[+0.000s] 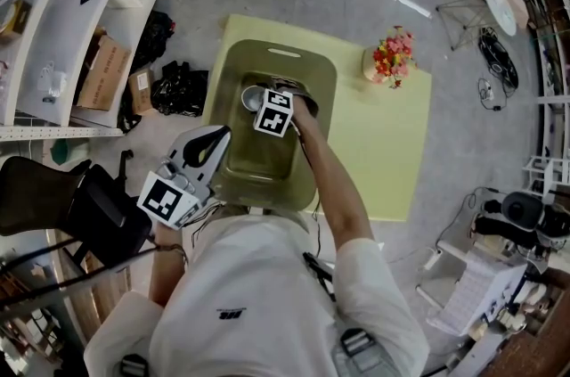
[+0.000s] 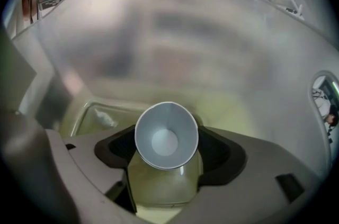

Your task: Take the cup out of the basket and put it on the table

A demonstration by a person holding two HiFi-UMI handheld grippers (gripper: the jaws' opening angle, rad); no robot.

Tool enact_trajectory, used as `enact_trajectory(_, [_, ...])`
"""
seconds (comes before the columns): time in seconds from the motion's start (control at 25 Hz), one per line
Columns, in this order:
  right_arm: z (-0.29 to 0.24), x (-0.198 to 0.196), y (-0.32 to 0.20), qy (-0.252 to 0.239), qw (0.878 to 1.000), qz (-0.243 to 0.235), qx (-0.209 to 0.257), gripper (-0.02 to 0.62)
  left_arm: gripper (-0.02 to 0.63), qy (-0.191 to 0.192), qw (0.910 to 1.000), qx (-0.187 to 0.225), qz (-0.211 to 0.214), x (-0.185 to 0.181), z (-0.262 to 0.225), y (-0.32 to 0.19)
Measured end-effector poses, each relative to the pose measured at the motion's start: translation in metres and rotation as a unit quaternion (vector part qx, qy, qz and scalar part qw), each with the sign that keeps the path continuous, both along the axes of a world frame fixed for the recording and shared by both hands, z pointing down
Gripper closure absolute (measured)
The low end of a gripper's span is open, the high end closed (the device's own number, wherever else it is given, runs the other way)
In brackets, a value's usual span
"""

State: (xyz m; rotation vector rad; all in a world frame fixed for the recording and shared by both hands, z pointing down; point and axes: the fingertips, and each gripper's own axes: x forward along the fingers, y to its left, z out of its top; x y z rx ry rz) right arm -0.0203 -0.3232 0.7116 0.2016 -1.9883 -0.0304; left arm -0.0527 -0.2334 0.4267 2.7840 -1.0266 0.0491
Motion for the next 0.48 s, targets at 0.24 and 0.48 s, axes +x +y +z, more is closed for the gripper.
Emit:
enact_trajectory(0.24, [-0.003,0.002,0.002,0.000,1.000,-0.004,-0.001,0.241,0.594,-0.002,1.0000,-0.005,-0.001,0.002,0.003,0.001])
enact_trajectory(0.48, [-0.014,0.002,0.004,-0.003,1.000,-0.005,0.006,0.241,0.594,-0.003,1.0000,-0.006,0.000,0.005,0.002,0.003])
